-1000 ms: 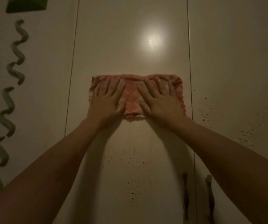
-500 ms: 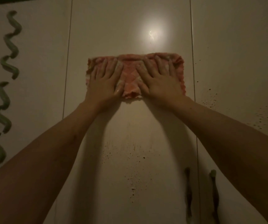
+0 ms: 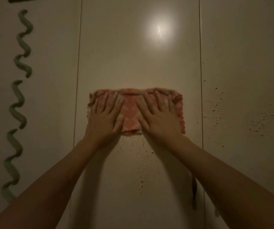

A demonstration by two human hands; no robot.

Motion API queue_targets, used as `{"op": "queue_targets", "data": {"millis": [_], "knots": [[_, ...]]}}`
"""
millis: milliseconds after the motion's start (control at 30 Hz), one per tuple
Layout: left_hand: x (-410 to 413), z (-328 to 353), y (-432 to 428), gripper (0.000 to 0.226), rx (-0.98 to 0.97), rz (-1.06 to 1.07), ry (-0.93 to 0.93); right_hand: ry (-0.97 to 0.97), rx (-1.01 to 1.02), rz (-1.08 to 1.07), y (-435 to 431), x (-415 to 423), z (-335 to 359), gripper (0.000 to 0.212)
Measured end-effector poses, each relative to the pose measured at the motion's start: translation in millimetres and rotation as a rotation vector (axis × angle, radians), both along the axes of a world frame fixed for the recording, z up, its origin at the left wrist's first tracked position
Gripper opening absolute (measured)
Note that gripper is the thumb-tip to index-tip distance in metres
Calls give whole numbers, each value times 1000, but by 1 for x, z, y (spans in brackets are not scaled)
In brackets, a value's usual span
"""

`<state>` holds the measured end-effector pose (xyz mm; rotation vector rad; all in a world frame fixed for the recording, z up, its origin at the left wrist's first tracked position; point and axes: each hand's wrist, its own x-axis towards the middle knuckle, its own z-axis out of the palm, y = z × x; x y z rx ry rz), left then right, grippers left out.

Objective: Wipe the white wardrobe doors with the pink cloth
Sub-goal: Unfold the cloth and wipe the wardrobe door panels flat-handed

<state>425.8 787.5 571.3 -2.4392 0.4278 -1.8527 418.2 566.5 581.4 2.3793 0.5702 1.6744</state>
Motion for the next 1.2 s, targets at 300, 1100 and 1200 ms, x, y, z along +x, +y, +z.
{"op": "queue_targets", "data": {"millis": [300,1100,1200], "knots": [[-3,-84,19,62,5,29,36,7,-22,17,20,1,-83,58],[4,-12,36,59,32,83,-11,-47,9,-34,34,5,-19,61],[5,19,42,59,35,95,-28,-72,17,-28,40,4,13,60]]}}
